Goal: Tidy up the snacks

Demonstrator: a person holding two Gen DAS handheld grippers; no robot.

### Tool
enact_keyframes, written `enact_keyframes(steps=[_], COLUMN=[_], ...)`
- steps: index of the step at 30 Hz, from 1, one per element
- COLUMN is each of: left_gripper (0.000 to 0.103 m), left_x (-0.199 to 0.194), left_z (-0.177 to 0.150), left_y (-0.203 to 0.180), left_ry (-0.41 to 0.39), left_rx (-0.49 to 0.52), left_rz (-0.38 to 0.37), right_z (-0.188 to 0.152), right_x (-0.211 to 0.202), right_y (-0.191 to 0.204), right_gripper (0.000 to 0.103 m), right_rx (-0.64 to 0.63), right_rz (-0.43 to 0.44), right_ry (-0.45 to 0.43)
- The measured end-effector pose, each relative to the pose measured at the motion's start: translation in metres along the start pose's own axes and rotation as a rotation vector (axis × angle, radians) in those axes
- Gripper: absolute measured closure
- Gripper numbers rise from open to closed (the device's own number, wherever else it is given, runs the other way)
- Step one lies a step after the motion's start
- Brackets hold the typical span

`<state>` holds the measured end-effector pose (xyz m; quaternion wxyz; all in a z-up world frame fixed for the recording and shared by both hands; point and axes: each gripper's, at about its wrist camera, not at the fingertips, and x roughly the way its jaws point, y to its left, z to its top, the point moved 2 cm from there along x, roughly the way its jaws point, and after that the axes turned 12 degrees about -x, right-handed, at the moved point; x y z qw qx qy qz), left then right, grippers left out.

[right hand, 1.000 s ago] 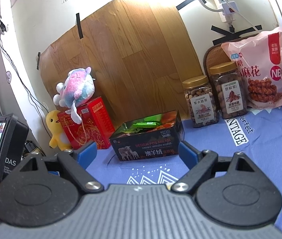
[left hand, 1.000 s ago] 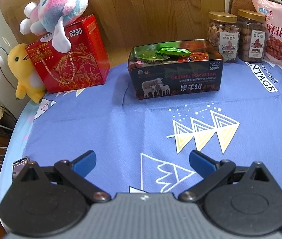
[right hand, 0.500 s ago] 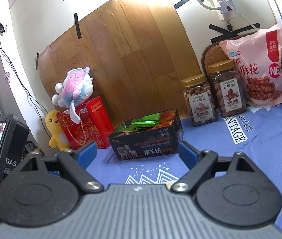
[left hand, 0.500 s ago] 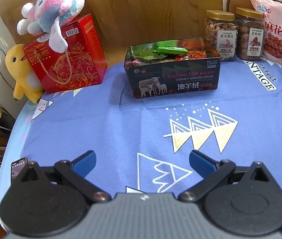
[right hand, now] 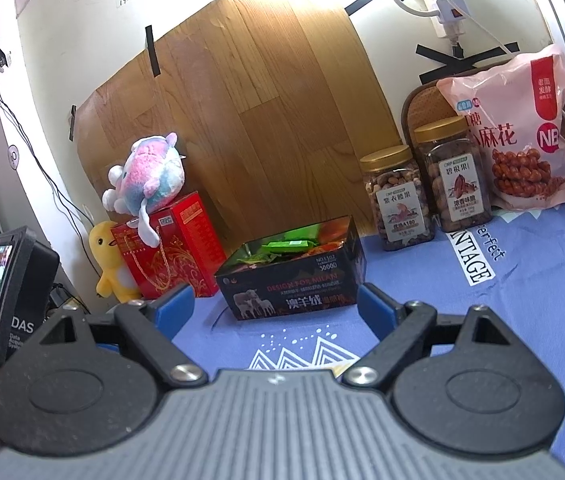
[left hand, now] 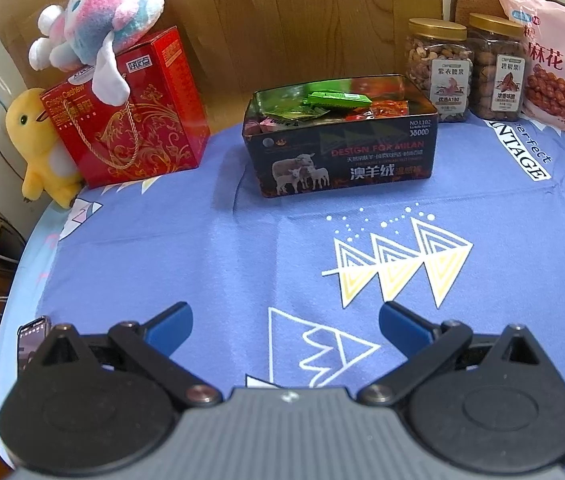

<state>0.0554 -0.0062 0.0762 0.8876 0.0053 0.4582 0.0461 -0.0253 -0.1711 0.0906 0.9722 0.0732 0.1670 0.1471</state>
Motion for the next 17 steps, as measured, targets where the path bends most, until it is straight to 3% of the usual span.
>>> enact_keyframes(steps=[10,17], left_gripper=[0.0,0.0], left_x=[0.0029,-0.0025], left_z=[-0.0004,0.0014], left_y=[-0.0008,-0.0016], left_ry=[0.001,-0.048], left_rx=[0.0,-0.001], left_rz=[-0.013,-0.063], right_z=[0.0002,-0.0006], right_x=[0.0007,0.0007], right_y=[-0.0013,-0.0013], right_gripper=[0.012,0.012], right_rx=[0.004,0.003], right_rz=[0.0,-0.002], right_ry=[0.002,0.002])
